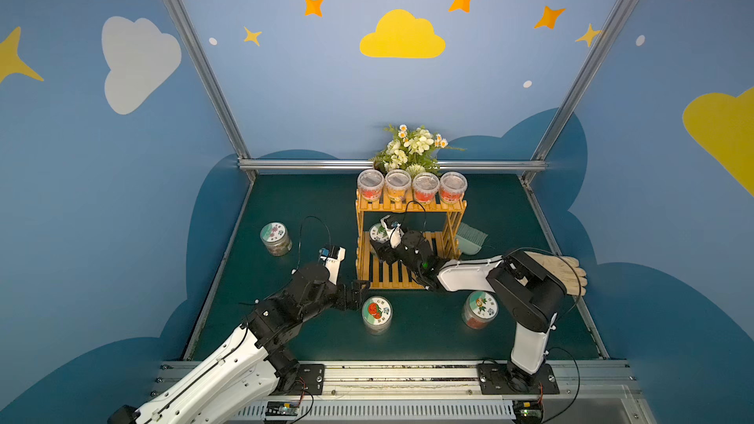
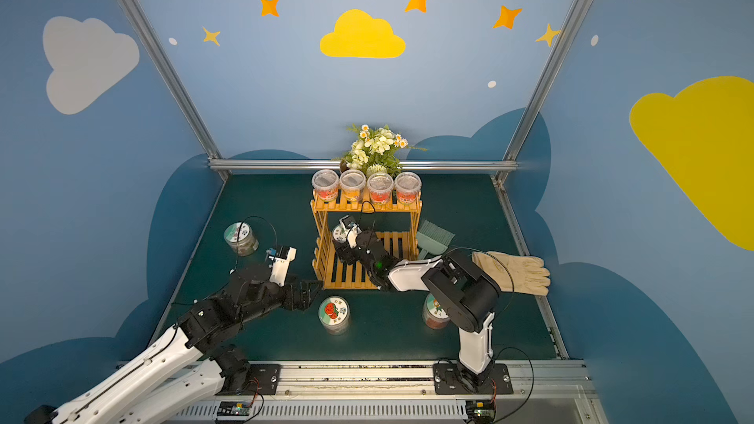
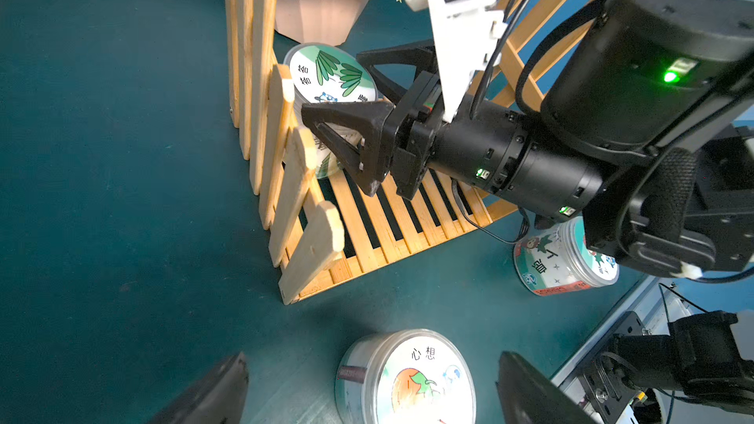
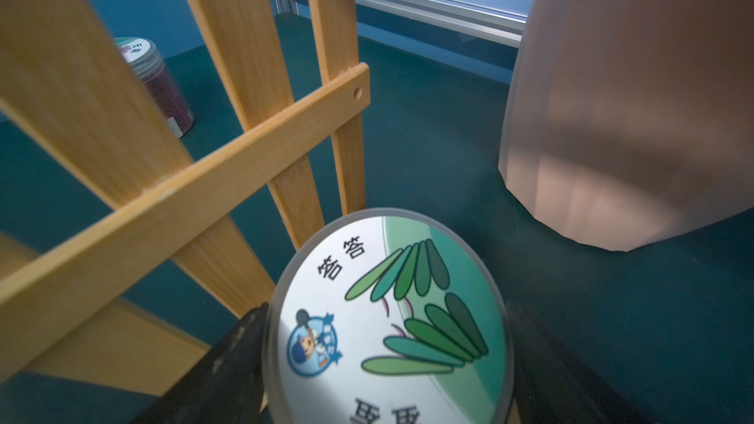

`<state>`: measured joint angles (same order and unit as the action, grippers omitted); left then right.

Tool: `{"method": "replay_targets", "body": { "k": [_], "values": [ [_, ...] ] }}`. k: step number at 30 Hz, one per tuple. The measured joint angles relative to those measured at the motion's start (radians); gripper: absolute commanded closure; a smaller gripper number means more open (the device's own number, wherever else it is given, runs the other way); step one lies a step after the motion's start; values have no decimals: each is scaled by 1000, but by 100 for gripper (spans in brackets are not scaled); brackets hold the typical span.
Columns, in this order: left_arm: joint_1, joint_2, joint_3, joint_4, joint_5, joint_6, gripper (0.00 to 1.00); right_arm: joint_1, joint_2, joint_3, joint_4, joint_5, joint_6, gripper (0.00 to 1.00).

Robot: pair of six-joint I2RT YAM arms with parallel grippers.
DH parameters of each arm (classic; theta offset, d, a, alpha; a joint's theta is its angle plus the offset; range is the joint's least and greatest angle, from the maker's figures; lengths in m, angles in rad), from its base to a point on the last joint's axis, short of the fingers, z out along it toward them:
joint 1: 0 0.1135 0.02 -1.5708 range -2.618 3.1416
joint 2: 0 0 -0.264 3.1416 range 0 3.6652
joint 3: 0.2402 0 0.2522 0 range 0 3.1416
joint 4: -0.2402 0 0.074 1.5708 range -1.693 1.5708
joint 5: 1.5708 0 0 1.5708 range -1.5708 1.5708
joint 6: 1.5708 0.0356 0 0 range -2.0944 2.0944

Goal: Place the seed container on the shelf
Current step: Place the seed jar on the shelf.

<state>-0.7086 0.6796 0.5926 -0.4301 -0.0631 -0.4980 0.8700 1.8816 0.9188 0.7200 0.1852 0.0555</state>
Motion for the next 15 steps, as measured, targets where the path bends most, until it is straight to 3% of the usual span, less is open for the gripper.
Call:
{"method": "replay_targets", "body": {
  "k": [10,15],
  "values": [
    [0,-23,0,-4,0,0,0,-4,11,15,3,-23,27,25],
    [1,-27,0,-5,-1,0,0,-3,21,26,5,-37,26,20]
  ]
}}
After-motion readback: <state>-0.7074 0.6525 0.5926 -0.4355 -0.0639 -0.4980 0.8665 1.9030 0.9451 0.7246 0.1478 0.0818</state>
